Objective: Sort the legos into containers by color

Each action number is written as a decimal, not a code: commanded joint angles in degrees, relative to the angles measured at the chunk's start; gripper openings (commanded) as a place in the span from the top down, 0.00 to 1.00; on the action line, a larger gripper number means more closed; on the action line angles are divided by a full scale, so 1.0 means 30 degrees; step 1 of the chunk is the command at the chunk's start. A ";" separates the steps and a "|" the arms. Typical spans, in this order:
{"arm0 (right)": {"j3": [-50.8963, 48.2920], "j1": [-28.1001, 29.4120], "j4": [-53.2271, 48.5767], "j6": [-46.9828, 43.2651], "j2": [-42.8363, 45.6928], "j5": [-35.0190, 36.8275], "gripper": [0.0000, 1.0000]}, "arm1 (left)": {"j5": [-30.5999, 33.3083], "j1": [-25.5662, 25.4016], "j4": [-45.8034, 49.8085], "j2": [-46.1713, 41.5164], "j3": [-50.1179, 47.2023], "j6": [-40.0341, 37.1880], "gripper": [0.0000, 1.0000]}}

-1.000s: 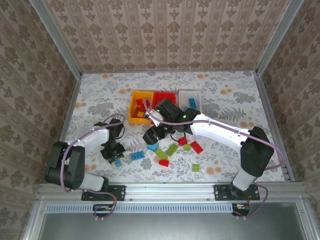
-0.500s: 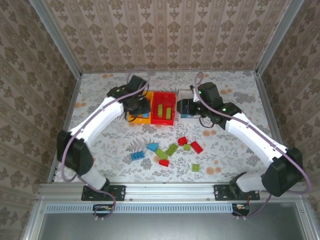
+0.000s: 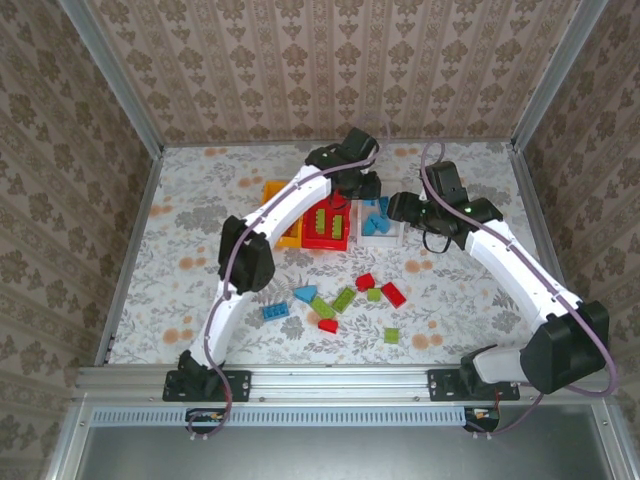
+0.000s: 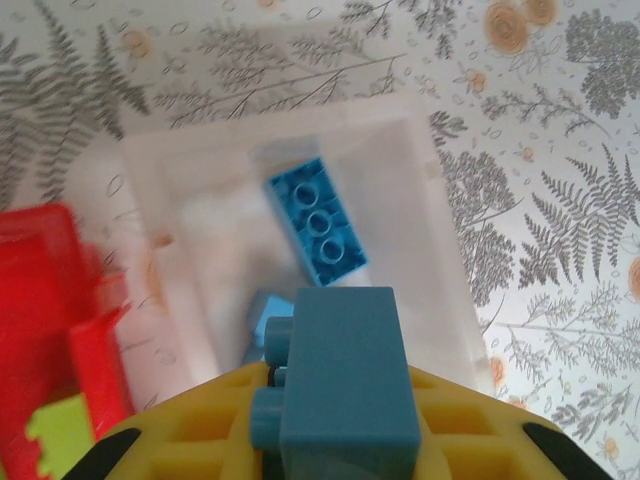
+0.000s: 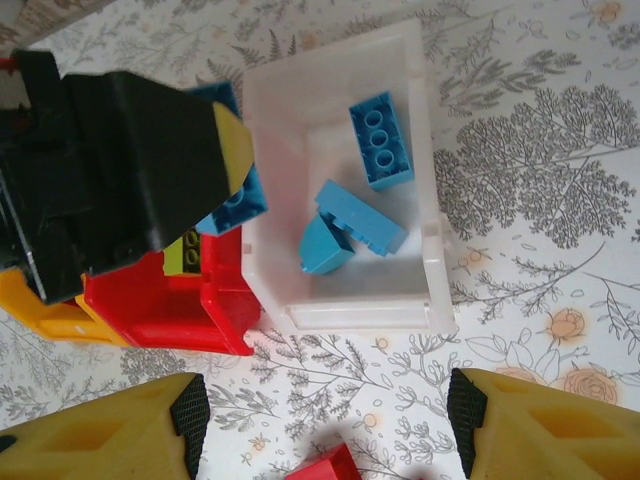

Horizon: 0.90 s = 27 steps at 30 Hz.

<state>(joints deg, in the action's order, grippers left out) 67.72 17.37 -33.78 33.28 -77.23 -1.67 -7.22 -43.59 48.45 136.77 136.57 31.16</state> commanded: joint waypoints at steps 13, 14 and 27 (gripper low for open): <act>0.0296 -0.0941 -0.0875 -0.0379 -0.0158 -0.1860 0.31 | -0.0313 -0.0087 -0.1629 0.1400 0.1410 -0.0483 0.50; 0.0199 -0.0948 -0.0884 -0.0470 -0.0062 -0.1830 0.31 | -0.0317 -0.0084 -0.1534 0.1199 0.1382 -0.0440 0.49; -0.0757 0.0553 -0.3513 -0.3302 0.1335 -0.0340 0.32 | -0.0317 0.0093 -0.1584 -0.5784 -0.4827 -0.0217 0.47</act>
<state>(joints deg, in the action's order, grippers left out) 66.61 16.80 -39.22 27.07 -75.22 -5.06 -7.77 -43.77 43.66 127.57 126.32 30.39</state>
